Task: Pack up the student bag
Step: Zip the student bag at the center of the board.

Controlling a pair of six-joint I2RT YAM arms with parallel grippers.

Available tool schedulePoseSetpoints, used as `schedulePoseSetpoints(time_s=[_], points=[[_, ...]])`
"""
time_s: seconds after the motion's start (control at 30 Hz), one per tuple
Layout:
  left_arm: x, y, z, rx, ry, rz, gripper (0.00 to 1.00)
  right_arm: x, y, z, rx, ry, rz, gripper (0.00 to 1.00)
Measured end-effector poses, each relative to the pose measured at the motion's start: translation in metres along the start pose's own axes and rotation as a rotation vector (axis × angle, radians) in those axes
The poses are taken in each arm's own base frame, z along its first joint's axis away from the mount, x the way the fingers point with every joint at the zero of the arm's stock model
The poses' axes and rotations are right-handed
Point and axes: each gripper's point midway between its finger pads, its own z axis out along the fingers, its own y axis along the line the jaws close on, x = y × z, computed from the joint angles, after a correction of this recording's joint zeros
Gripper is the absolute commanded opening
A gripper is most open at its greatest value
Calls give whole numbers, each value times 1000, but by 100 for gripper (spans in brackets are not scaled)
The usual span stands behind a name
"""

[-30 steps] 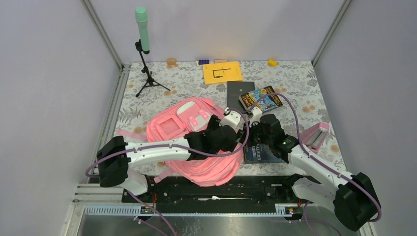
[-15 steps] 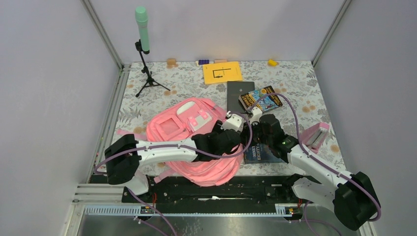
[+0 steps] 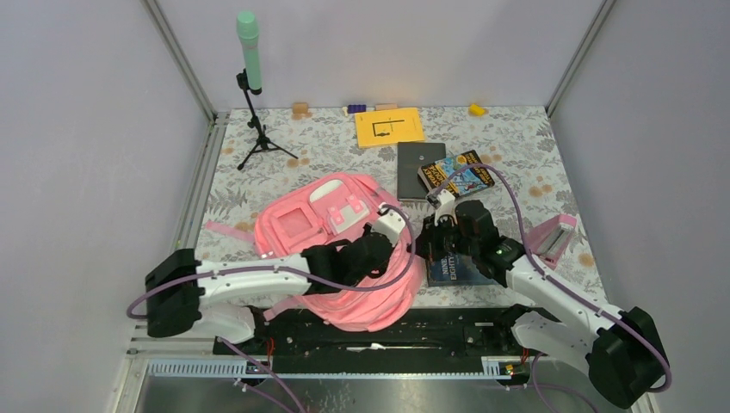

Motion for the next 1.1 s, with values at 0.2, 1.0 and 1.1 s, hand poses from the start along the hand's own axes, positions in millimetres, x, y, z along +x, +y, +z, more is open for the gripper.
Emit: schedulePoseSetpoints(time_s=[0.2, 1.0, 1.1], points=[[-1, -2, -31, 147, -46, 27, 0, -3, 24, -9, -107, 25, -69, 0], [21, -5, -78, 361, 26, 187, 0, -8, 31, 20, -200, 204, -158, 0], [24, -4, -82, 371, 37, 192, 0, -10, 27, 28, -194, 217, -156, 0]])
